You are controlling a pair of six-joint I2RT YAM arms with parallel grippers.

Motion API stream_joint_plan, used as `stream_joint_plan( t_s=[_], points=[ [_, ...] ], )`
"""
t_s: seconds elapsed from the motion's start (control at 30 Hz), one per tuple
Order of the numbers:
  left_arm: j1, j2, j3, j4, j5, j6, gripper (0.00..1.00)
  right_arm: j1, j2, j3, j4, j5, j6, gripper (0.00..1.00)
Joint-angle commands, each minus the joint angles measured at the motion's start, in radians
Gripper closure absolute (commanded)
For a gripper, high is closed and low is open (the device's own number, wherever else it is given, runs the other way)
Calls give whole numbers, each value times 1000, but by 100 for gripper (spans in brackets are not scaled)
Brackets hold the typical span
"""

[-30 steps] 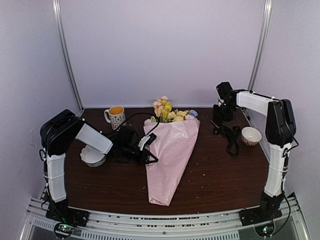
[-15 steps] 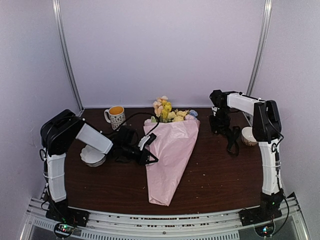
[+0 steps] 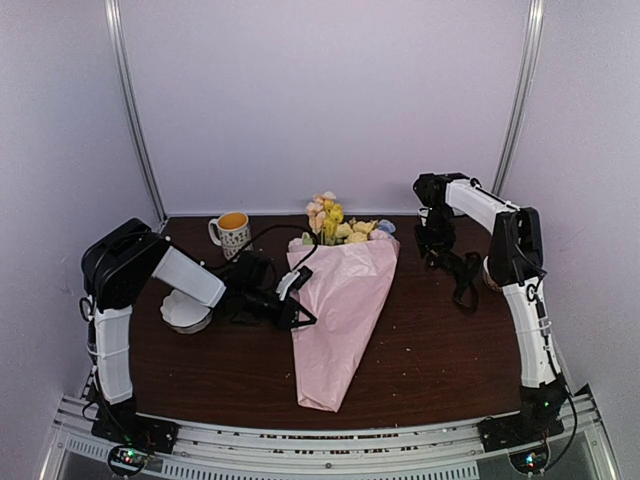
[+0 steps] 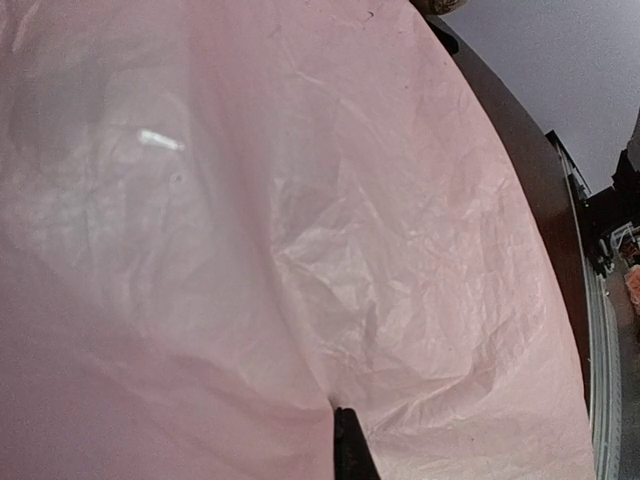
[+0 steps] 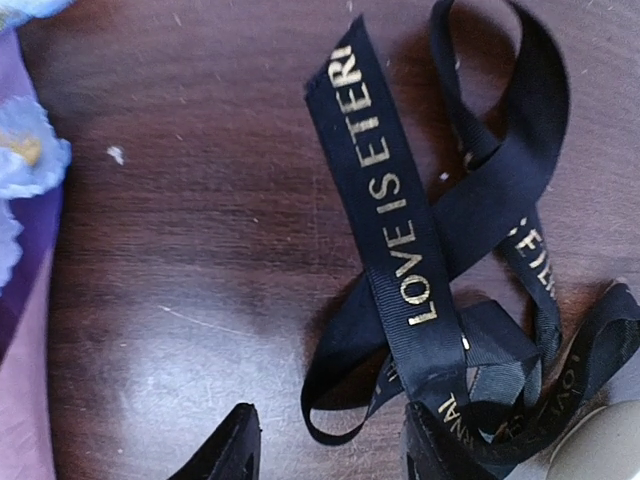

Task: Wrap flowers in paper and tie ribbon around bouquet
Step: Press the fold line on the folded bouquet, then pick up the ribbon from the corner of the board.

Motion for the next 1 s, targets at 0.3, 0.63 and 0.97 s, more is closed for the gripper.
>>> stream_joint_plan(
  t_s=[0.3, 0.63, 0.97],
  points=[
    [39, 61, -18, -135, -73, 9, 100, 40, 60, 97, -132, 120, -15, 77],
    [48, 62, -19, -137, -73, 8, 100, 40, 54, 86, -117, 128, -6, 63],
    [51, 72, -12, -137, -67, 0, 100, -6, -279, -424, 574, -36, 497, 62]
  ],
)
